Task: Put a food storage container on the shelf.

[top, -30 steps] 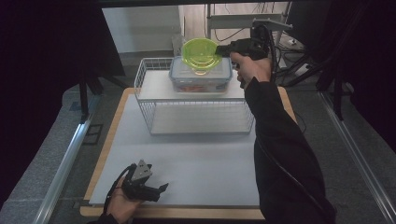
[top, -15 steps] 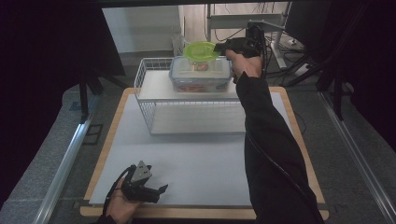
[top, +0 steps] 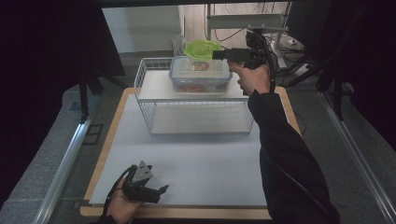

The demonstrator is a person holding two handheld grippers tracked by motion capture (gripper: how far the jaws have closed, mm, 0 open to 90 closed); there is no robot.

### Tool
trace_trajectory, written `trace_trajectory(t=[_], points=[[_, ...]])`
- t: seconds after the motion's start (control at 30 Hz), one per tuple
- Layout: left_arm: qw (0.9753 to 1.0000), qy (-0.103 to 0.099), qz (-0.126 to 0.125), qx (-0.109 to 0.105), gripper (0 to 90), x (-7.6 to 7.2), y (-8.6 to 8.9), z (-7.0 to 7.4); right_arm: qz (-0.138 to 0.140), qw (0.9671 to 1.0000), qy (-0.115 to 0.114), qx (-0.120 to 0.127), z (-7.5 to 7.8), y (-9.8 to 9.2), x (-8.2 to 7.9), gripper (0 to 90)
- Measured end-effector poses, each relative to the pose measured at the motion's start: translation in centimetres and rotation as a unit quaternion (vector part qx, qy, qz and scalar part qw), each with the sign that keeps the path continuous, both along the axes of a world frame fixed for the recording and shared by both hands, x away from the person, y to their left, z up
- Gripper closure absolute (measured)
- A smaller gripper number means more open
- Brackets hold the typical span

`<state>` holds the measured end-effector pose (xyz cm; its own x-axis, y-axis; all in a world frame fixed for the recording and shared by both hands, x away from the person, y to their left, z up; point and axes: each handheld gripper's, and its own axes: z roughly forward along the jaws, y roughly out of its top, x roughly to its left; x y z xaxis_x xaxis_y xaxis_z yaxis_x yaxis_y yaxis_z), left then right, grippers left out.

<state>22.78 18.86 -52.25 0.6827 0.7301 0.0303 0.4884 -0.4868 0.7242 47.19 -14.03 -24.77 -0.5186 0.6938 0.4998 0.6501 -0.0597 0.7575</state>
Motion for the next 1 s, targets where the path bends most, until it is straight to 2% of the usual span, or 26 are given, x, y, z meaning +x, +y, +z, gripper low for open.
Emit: trace_trajectory(t=[0.03, 0.1, 0.27, 0.37, 0.5, 0.53, 0.67, 0.73, 0.83, 0.93, 1.0], points=[[1.0000, 0.000, 0.000, 0.000, 7.9, 0.0, 0.0, 0.0, 0.007, 0.9998, -0.017, -0.009, -0.3, 0.0, -0.8, 23.7], [1.0000, -0.002, -0.002, 0.001, 7.7, 0.0, 0.0, 0.0, 0.019, 0.9990, -0.037, -0.019, -0.9, -0.1, -2.0, 21.2], [1.0000, -0.002, -0.001, -0.006, 6.8, 0.0, 0.0, 0.1, 0.040, 0.9953, -0.076, -0.044, -2.7, -0.8, -5.0, 17.8], [1.0000, -0.001, 0.001, -0.010, 6.4, 0.0, 0.0, 0.1, 0.046, 0.9909, -0.108, -0.066, -3.9, -1.7, -7.1, 15.7], [0.9999, 0.000, 0.004, -0.013, 5.9, 0.0, 0.1, 0.2, 0.052, 0.9852, -0.136, -0.092, -6.0, -2.9, -9.4, 12.1], [0.9999, 0.000, 0.004, -0.012, 5.8, 0.0, 0.1, 0.1, 0.052, 0.9847, -0.136, -0.096, -6.4, -3.1, -9.8, 11.2], [0.9999, 0.000, 0.005, -0.012, 5.2, 0.0, 0.1, 0.1, 0.059, 0.9817, -0.142, -0.112, -9.6, -4.4, -12.0, 8.4], [1.0000, -0.001, 0.004, -0.009, 4.5, 0.0, 0.1, 0.1, 0.062, 0.9777, -0.150, -0.133, -11.4, -4.9, -13.2, 6.4], [1.0000, 0.000, 0.005, -0.008, 4.3, 0.0, 0.1, 0.1, 0.060, 0.9739, -0.154, -0.156, -14.9, -5.8, -15.0, 5.2], [1.0000, 0.001, 0.004, -0.006, 4.1, 0.0, 0.1, 0.0, 0.063, 0.9719, -0.143, -0.176, -18.0, -6.4, -16.3, 4.1], [1.0000, -0.001, 0.006, -0.006, 4.0, 0.0, 0.1, 0.0, 0.058, 0.9689, -0.143, -0.194, -20.4, -6.9, -17.3, 4.0]])
